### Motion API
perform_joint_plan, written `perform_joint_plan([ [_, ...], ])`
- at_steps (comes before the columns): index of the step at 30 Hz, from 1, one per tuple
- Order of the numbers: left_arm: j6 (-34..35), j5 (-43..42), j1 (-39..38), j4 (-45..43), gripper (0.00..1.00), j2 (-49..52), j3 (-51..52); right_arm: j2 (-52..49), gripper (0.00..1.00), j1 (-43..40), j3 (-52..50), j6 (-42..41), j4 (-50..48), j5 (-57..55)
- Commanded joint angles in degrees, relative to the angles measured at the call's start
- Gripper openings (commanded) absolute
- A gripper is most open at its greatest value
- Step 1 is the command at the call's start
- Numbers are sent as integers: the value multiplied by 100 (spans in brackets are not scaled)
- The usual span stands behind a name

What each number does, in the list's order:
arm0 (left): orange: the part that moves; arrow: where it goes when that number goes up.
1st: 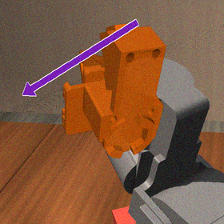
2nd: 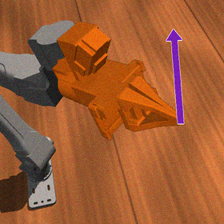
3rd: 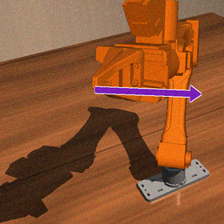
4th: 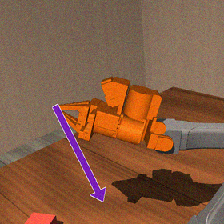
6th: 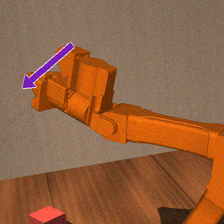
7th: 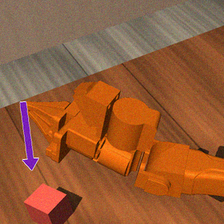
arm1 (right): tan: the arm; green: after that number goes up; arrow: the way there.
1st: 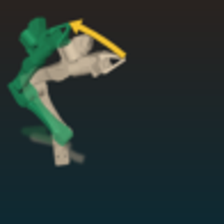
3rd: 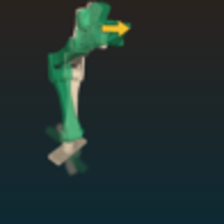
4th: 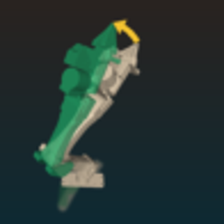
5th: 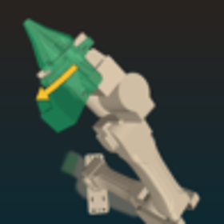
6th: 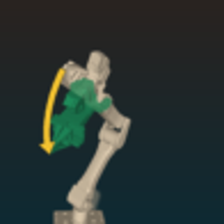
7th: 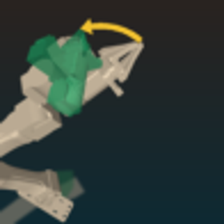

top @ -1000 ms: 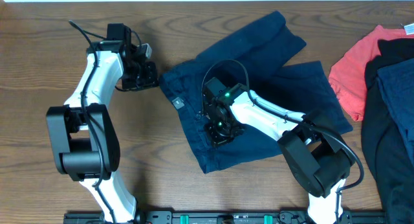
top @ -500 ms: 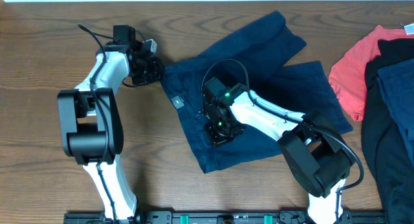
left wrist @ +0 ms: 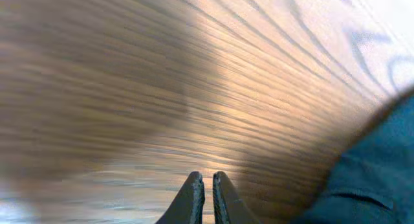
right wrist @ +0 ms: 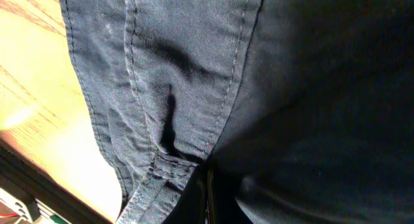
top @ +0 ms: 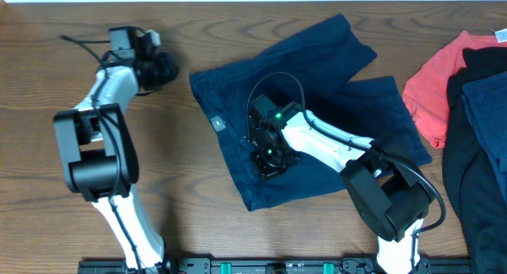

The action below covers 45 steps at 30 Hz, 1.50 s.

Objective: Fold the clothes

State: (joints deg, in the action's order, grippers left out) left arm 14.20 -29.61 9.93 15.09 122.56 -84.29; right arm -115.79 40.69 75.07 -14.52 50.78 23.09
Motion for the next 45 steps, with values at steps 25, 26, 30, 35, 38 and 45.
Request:
perform_joint_plan([
  [25, -1410, 1217, -1550, 994, 6, -573, -31, 2118, 1, -1255, 101, -990, 706, -1591],
  [26, -1272, 1526, -1547, 909, 6, -492, -31, 2105, 2, -1329, 98, -992, 730, -1576],
  [30, -1021, 2026, -1360, 649, 6, -166, -31, 2085, 10, -1451, 96, -619, 741, -1196],
  [35, -638, 2017, -887, 564, 6, -146, -81, 2085, 41, -1388, 94, -140, 1021, -1167],
  [38, -616, 1655, -608, 761, 6, -208, -245, 2085, 46, -1456, 96, -356, 1025, -1537],
  [45, -614, 752, -223, 1285, 17, -1064, -501, 1956, 24, -1425, 83, 179, 1012, -1342],
])
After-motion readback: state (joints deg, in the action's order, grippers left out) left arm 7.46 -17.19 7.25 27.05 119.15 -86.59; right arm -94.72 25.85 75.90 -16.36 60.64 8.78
